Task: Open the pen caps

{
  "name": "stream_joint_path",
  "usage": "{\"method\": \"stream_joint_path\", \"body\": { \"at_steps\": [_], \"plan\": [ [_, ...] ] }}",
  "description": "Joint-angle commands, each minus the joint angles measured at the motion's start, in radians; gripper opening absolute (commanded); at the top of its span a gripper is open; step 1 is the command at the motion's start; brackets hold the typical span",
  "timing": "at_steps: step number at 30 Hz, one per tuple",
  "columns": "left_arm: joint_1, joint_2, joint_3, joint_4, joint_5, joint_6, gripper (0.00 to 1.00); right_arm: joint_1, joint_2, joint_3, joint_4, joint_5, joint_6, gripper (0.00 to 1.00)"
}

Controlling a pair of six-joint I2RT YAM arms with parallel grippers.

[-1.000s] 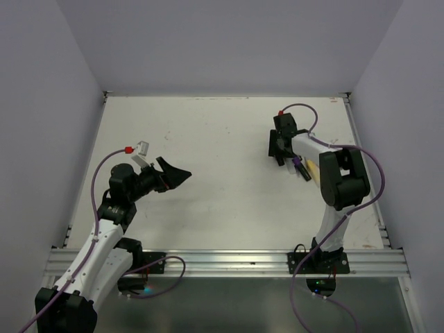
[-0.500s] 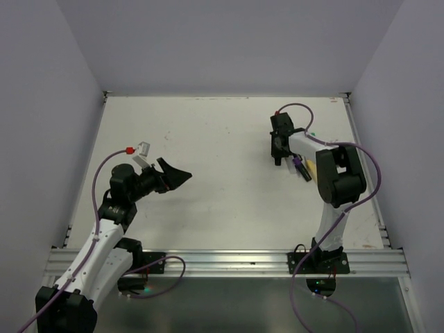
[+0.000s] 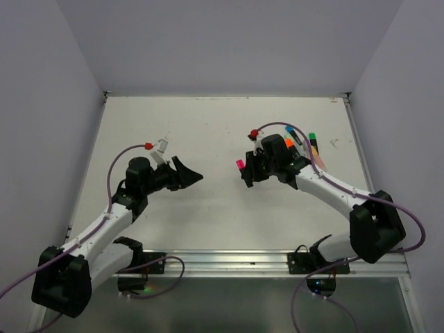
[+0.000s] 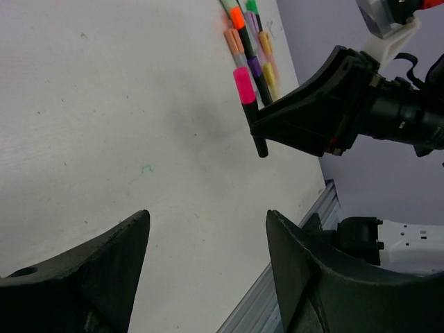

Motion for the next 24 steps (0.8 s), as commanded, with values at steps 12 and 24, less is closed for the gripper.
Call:
{"method": "stream_joint_path", "body": {
  "at_steps": [12,24],
  "plan": [
    [-0.218,0.287,0.155,0.189,-0.206,-0.098,0.59,0.246,-0.088,-0.052,0.122,-0.061,0.138,0.00],
    [-0.273,0.349,0.146,0.244,-0.226,-0.170,0.53,0.307,-0.058,0.006,0.147,-0.002,0.161,0.00]
  ]
}}
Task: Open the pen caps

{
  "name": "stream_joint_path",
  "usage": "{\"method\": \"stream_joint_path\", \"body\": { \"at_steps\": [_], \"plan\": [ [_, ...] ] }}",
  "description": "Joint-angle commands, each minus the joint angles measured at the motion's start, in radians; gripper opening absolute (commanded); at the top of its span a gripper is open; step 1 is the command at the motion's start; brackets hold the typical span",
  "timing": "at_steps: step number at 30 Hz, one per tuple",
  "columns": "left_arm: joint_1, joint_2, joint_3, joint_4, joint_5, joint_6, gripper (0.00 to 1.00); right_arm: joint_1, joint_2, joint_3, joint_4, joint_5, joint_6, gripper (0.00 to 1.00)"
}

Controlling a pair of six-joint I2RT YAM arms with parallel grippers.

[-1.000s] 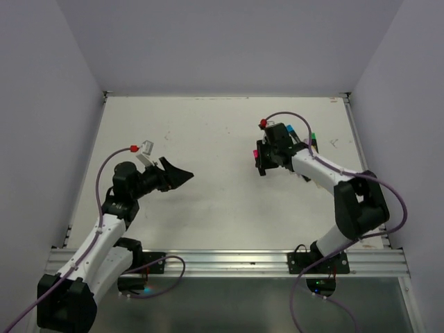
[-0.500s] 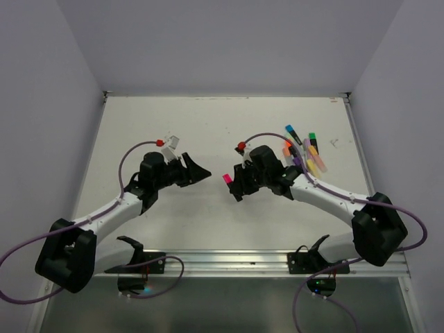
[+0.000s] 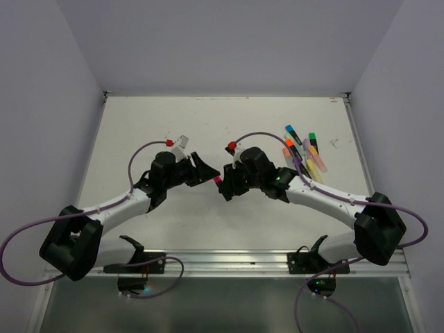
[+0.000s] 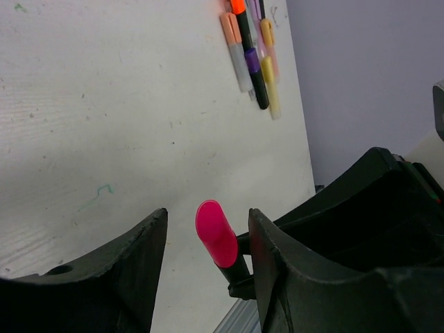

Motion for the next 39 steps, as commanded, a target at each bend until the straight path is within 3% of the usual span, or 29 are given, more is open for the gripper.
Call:
{"method": "stream_joint_path", "body": {
  "at_steps": [1,7,14,24,30,33,37,39],
  "plan": [
    [-0.015,0.003,0.022,0.075,-0.018,-0.030,0.53,0.008,0.008,0.052,0.049,0.028,0.016,0.00],
    [-0.021,0.012,0.022,0.107,-0.003,-0.046,0.42,0.016,0.021,0.060,0.059,0.027,0.019,0.00],
    [-0.023,0.030,0.016,0.147,0.035,-0.064,0.20,0.022,0.016,0.051,0.069,0.039,0.020,0.00],
    [-0.032,0.027,-0.010,0.139,0.029,-0.069,0.34,0.022,0.010,0.071,0.060,0.073,0.023,0.00],
    [-0.037,0.033,-0.005,0.150,0.029,-0.072,0.31,0.022,0.010,0.081,0.054,0.070,0.025,0.00],
    [-0.044,0.035,-0.005,0.159,0.032,-0.072,0.24,0.021,0.011,0.080,0.059,0.064,0.026,0.00],
    [-0.044,0.032,-0.001,0.153,0.034,-0.061,0.00,0.021,0.013,0.074,0.053,0.062,0.022,0.00],
    [-0.043,0.030,-0.001,0.150,0.034,-0.063,0.00,0.021,0.007,0.054,0.060,0.061,0.014,0.04]
  ]
}}
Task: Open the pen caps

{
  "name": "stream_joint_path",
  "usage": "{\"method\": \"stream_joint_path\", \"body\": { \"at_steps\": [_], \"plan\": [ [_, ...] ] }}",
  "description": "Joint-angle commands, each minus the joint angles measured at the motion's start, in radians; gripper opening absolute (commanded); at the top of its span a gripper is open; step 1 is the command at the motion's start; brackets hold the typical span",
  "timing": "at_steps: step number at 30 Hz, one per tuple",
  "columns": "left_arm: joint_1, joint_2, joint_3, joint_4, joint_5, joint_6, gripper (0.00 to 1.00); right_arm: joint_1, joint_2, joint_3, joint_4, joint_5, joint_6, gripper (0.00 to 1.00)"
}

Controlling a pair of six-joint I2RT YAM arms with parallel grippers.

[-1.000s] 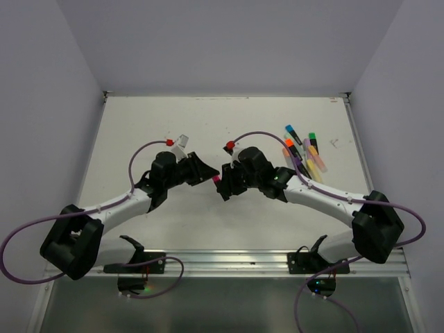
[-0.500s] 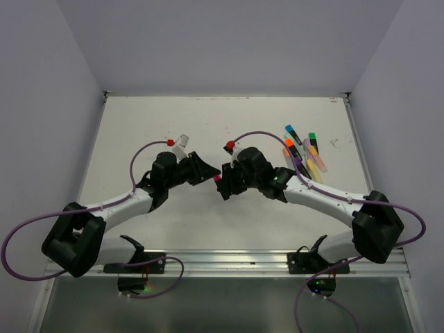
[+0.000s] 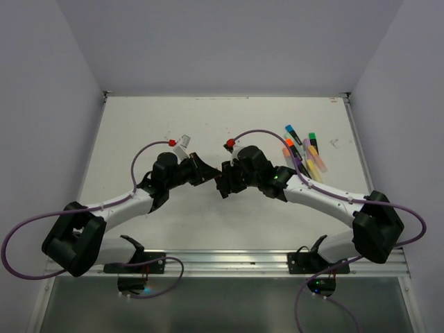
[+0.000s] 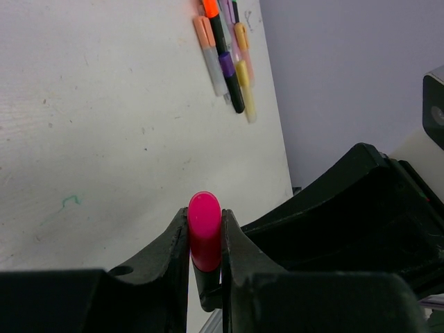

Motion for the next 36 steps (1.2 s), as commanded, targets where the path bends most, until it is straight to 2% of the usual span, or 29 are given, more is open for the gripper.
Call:
{"method": "stream_joint_path", "body": {
  "at_steps": [1,5,15,18,24,26,27,29,32,33,36],
  "plan": [
    [-0.010,-0.006,0.002,0.046,0.026,0.011,0.00,0.004,-0.015,0.012,0.044,0.013,-0.006,0.13],
    [-0.010,-0.011,-0.018,0.083,0.032,-0.015,0.00,0.006,-0.010,-0.004,0.067,0.016,-0.015,0.24],
    [-0.011,-0.034,-0.068,0.170,0.046,-0.088,0.00,0.006,0.030,-0.028,0.135,0.003,-0.017,0.27],
    [-0.011,-0.034,-0.081,0.193,0.052,-0.104,0.00,0.006,0.013,-0.048,0.165,0.005,-0.015,0.39],
    [-0.011,-0.034,-0.088,0.209,0.052,-0.116,0.00,0.006,0.020,-0.048,0.165,0.003,-0.017,0.39],
    [-0.011,-0.036,-0.088,0.210,0.054,-0.115,0.00,0.006,0.023,-0.047,0.165,-0.004,-0.017,0.37],
    [-0.011,-0.036,-0.088,0.210,0.054,-0.115,0.00,0.004,0.022,-0.048,0.165,-0.003,-0.015,0.31],
    [-0.011,-0.039,-0.090,0.209,0.051,-0.115,0.00,0.004,0.025,-0.051,0.159,0.008,-0.007,0.00],
    [-0.011,-0.040,-0.075,0.186,0.011,-0.067,0.00,0.020,0.025,-0.068,0.133,0.028,0.008,0.00],
    [-0.010,-0.040,-0.046,0.120,-0.018,-0.038,0.00,0.027,0.016,-0.073,0.118,0.058,0.014,0.00],
    [-0.007,-0.062,-0.001,0.022,-0.162,0.082,0.00,0.059,0.003,-0.094,0.066,0.155,0.043,0.00]
  ]
}}
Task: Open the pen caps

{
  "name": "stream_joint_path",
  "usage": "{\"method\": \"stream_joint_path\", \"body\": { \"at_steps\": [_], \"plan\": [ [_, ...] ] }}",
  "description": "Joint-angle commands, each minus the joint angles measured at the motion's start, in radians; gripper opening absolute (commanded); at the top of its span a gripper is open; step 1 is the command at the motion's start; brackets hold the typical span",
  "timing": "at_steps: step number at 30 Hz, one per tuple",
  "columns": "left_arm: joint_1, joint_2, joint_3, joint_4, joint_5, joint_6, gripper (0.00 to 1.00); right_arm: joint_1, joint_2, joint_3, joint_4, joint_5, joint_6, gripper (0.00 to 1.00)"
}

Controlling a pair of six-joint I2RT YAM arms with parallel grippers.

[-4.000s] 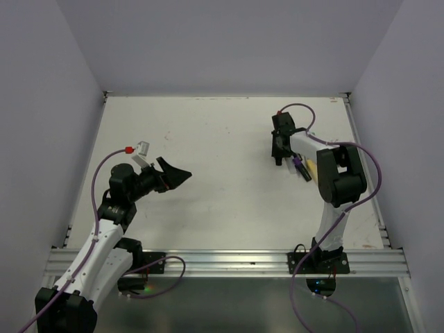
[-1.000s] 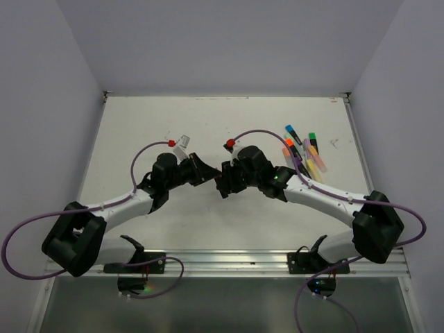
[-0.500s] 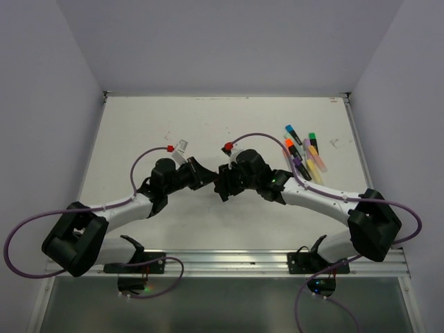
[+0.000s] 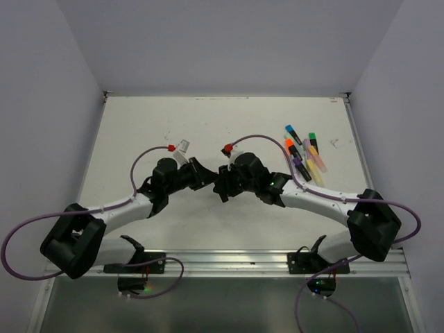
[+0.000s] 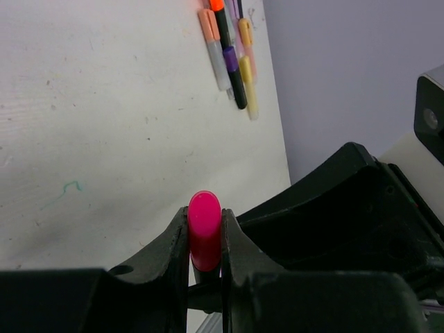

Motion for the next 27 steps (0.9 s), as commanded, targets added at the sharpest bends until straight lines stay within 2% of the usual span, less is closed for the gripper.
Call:
{"method": "stream_joint_path", "body": {
  "at_steps": [1,2,4,9,11,12,15,19,21,24,27],
  "plan": [
    [0.001,-0.061,0.075,-0.094,-0.247,0.134,0.00,0.052,-0.017,-0.023,-0.094,0.174,0.026,0.00],
    [0.001,-0.092,0.081,-0.120,-0.301,0.148,0.00,0.067,-0.016,-0.020,-0.135,0.272,0.021,0.00],
    [-0.003,-0.116,0.104,-0.206,-0.430,0.151,0.00,0.086,-0.020,-0.036,-0.134,0.326,0.026,0.00],
    [-0.002,-0.132,0.144,-0.292,-0.518,0.123,0.00,0.150,0.006,-0.072,-0.096,0.463,0.018,0.00],
    [0.006,-0.127,0.148,-0.277,-0.489,0.139,0.00,0.156,-0.005,-0.114,-0.026,0.379,0.020,0.00],
    [0.011,-0.138,0.095,-0.143,-0.420,0.145,0.00,0.155,-0.017,-0.132,0.013,0.286,0.020,0.00],
    [0.054,-0.153,0.056,-0.062,-0.333,0.136,0.00,0.153,-0.055,-0.173,0.088,0.175,0.026,0.00],
    [0.159,-0.140,-0.028,0.109,-0.098,0.052,0.00,0.089,-0.118,-0.266,0.190,-0.032,0.040,0.00],
    [0.182,-0.127,-0.046,0.152,-0.027,0.035,0.00,0.042,-0.135,-0.293,0.222,-0.113,0.048,0.00],
    [0.189,-0.129,-0.062,0.179,-0.013,0.025,0.00,0.031,-0.131,-0.284,0.207,-0.201,0.040,0.00],
    [0.195,-0.156,-0.050,0.110,-0.070,0.060,0.00,0.032,-0.120,-0.259,0.138,-0.169,0.026,0.00]
  ]
}}
